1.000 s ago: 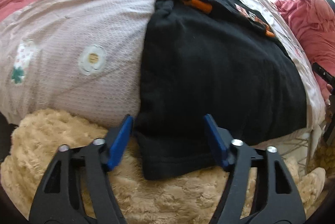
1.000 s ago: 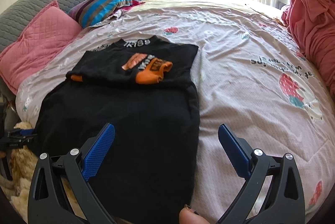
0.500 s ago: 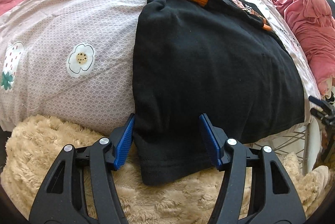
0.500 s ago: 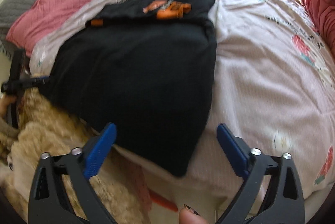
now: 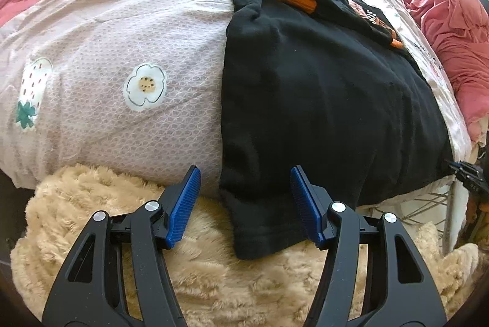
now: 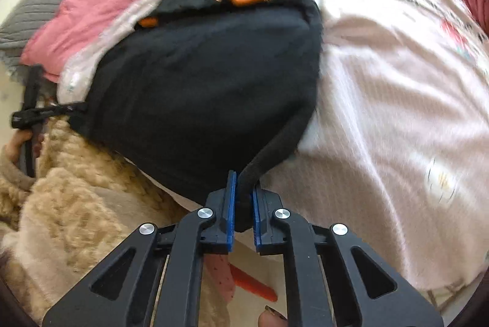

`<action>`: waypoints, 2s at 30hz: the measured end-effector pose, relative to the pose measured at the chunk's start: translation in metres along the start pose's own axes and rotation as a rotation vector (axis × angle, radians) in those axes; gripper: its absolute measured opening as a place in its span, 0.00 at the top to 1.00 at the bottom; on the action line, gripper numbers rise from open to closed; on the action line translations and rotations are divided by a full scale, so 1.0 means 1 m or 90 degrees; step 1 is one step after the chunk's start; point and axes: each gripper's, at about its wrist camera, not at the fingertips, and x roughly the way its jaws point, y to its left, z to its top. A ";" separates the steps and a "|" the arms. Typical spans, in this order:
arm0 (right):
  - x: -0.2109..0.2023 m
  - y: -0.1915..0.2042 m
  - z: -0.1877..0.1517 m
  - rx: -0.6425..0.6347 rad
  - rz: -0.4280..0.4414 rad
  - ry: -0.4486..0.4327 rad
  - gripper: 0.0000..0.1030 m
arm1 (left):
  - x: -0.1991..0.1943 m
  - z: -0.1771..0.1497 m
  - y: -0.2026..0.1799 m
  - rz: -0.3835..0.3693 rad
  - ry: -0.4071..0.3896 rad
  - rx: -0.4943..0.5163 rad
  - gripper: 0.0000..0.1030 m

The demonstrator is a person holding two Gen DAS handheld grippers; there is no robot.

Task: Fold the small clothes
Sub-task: 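Grasp the hem with the right tool while the left tool grasps the hem, then lift the hem with both tools and fold it over toward the collar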

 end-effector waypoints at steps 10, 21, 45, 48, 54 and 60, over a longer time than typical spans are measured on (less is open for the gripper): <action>-0.053 -0.001 0.047 -0.003 0.091 -0.169 0.92 | 0.012 -0.001 -0.011 -0.028 0.069 0.019 0.70; -0.079 -0.003 0.062 -0.024 0.085 -0.268 0.92 | -0.014 0.011 -0.002 -0.102 -0.018 -0.049 0.96; -0.091 -0.015 0.102 0.023 -0.016 -0.382 0.92 | -0.094 0.102 0.003 -0.144 -0.213 -0.076 0.97; -0.090 -0.018 0.107 0.028 -0.021 -0.389 0.92 | -0.094 0.111 0.002 -0.143 -0.217 -0.074 0.97; -0.091 -0.021 0.119 0.030 -0.027 -0.391 0.92 | -0.099 0.124 -0.001 -0.148 -0.242 -0.078 0.97; -0.092 -0.021 0.134 0.020 -0.036 -0.402 0.92 | -0.100 0.140 -0.002 -0.148 -0.256 -0.082 0.97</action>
